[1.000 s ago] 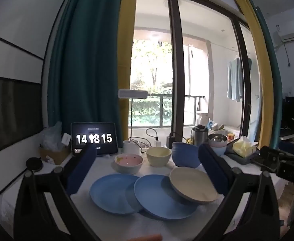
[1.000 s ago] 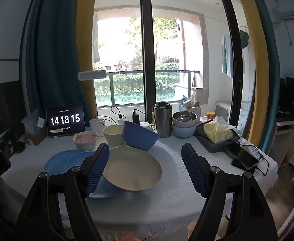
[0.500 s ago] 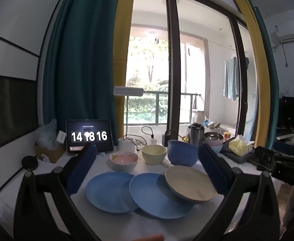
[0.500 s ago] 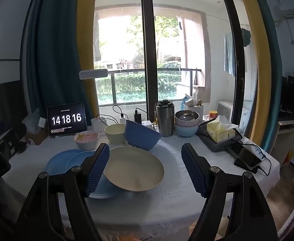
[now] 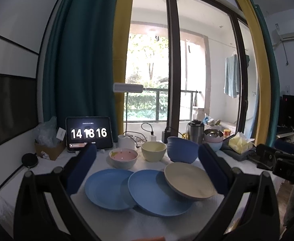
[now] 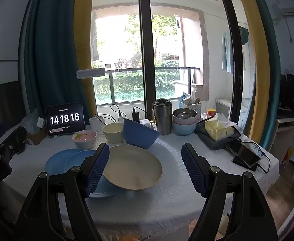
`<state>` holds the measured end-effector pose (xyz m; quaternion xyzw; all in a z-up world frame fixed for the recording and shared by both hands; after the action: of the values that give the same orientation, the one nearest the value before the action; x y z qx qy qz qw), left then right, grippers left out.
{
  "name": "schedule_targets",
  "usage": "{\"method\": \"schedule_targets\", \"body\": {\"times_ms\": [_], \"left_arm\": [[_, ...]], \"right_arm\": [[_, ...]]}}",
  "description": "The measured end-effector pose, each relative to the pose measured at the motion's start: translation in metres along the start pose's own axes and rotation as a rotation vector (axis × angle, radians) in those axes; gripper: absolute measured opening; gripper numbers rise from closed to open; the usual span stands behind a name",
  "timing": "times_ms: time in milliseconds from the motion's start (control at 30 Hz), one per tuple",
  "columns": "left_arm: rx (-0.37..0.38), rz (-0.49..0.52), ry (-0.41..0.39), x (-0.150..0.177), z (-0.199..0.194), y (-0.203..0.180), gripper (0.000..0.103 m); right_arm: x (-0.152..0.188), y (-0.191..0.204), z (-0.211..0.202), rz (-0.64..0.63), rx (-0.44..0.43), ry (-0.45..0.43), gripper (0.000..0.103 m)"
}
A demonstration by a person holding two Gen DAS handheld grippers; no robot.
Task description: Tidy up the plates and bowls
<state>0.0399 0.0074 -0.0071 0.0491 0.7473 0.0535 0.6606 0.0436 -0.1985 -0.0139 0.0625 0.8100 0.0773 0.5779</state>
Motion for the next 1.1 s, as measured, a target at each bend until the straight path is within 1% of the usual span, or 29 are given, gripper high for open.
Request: {"method": "schedule_targets", "body": {"times_ms": [1100], "left_arm": [[-0.006, -0.009, 0.018, 0.0047, 0.0027, -0.0001, 0.102]], "right_arm": [[0.0052, -0.0061, 0.0013, 0.009, 0.001, 0.007, 0.077]]}}
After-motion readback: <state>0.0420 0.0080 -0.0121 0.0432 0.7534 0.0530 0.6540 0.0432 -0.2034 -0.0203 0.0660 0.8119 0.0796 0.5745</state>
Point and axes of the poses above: each gripper's, at about its wrist camera, not at the fingertips, and z roughly the way its jaws point, y to its left, x to its underside, the point moved 3 cm from there along z, roughly the way its jaws point, and after that the axes turned 11 degrees about z, right-handed, at the moved point
